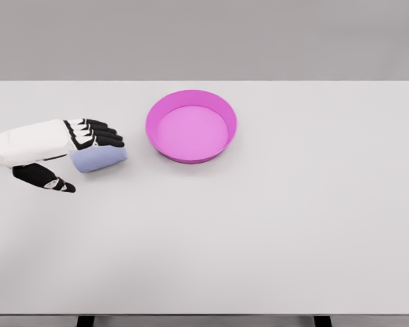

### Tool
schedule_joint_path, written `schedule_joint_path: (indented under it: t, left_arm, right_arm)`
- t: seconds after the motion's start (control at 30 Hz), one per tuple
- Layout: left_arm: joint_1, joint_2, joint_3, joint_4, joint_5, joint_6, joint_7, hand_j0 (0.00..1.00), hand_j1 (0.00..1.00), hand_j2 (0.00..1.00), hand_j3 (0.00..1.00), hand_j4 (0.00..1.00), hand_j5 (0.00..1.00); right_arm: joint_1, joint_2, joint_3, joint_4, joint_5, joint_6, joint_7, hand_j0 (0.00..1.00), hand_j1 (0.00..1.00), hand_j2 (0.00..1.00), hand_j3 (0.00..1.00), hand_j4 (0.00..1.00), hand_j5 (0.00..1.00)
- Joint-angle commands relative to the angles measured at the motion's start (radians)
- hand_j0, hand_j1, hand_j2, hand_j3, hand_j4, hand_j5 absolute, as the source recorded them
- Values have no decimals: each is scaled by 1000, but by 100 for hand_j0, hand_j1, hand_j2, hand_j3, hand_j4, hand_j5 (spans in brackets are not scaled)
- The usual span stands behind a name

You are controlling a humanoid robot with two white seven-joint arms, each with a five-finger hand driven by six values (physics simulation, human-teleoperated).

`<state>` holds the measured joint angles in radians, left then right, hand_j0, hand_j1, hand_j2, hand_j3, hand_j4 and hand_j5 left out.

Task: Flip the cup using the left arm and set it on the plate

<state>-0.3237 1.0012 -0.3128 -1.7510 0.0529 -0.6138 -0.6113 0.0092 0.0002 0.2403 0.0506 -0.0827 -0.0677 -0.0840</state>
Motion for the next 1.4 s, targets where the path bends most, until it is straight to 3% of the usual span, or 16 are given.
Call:
schedule_joint_path:
  t: [0.0, 0.07, 0.13, 0.17, 0.2, 0.37, 0.5, 0.6, 0.67, 0.8, 0.93, 1.0, 1.03, 1.1, 1.27, 1.37]
  left_arm:
    - [2, -1, -3, 1, 5, 3, 0, 100, 100, 100, 100, 100, 100]
    - [11, -3, -9, 4, 39, 3, 0, 100, 100, 100, 100, 100, 100]
    - [14, -4, -68, 10, 221, 3, 0, 100, 100, 100, 100, 100, 100]
    - [9, -18, -77, 15, 372, 3, 0, 100, 100, 100, 100, 100, 100]
    - [3, -26, -77, 15, 416, 3, 0, 100, 100, 100, 100, 100, 100]
    - [9, -64, -129, 30, 418, 3, 0, 100, 100, 100, 100, 100, 100]
    - [14, -62, -95, 19, 412, 3, 0, 100, 100, 100, 100, 100, 100]
    - [9, -73, -54, -1, 324, 3, 0, 100, 100, 100, 100, 100, 100]
    - [14, -70, -38, 2, 326, 121, 0, 100, 100, 100, 100, 100, 100]
    - [-23, -62, -51, 28, 469, 227, 0, 100, 100, 100, 100, 100, 100]
    - [-81, -73, -81, 68, 446, 327, 47, 100, 100, 100, 100, 100, 100]
    - [-75, -72, -91, 53, 294, 419, 81, 100, 100, 100, 100, 100, 100]
    - [-67, -75, -92, 35, 286, 495, 81, 100, 100, 100, 100, 100, 100]
    - [-43, -107, -92, 7, 321, 612, 81, 100, 100, 100, 100, 100, 100]
    - [-40, -134, -75, 4, 380, 658, 91, 99, 99, 99, 99, 99, 99]
    - [-32, -134, -45, -12, 380, 806, 182, 100, 100, 100, 100, 100, 100]
  right_arm:
    - [0, 0, 1, -6, 0, 0, 7, 100, 100, 100, 100, 100, 100]
    - [0, 0, -7, 3, -2, 0, 7, 100, 100, 100, 100, 100, 100]
    - [2, 0, -6, 3, -2, 0, 7, 100, 100, 100, 100, 100, 100]
    - [2, 0, -6, 3, -2, 0, 7, 100, 100, 100, 100, 100, 100]
    - [2, 0, -7, 3, -2, 0, 7, 100, 100, 100, 100, 100, 100]
    - [2, 0, -7, 3, -2, 0, 7, 100, 100, 100, 100, 100, 100]
    - [2, 0, -7, 3, -2, 0, 7, 100, 100, 100, 100, 100, 100]
    - [2, 0, -7, 3, 0, 0, 7, 100, 100, 100, 100, 100, 100]
    - [2, 0, -7, 3, 0, 0, 7, 100, 100, 100, 100, 100, 100]
    - [2, 0, -7, 3, 0, 0, 7, 100, 100, 100, 100, 100, 100]
    - [2, 0, -7, 3, -2, 0, 7, 100, 100, 100, 100, 100, 100]
    - [2, 0, -7, 3, -2, 0, 7, 100, 100, 100, 100, 100, 100]
    - [2, 0, -7, 3, -2, 0, 7, 100, 100, 100, 100, 100, 100]
    - [2, 0, -7, 3, 0, 0, 7, 100, 100, 100, 100, 100, 100]
    - [2, 0, -7, 3, -2, 0, 7, 100, 100, 100, 100, 100, 100]
    - [2, 0, -7, 3, -2, 0, 7, 100, 100, 100, 100, 100, 100]
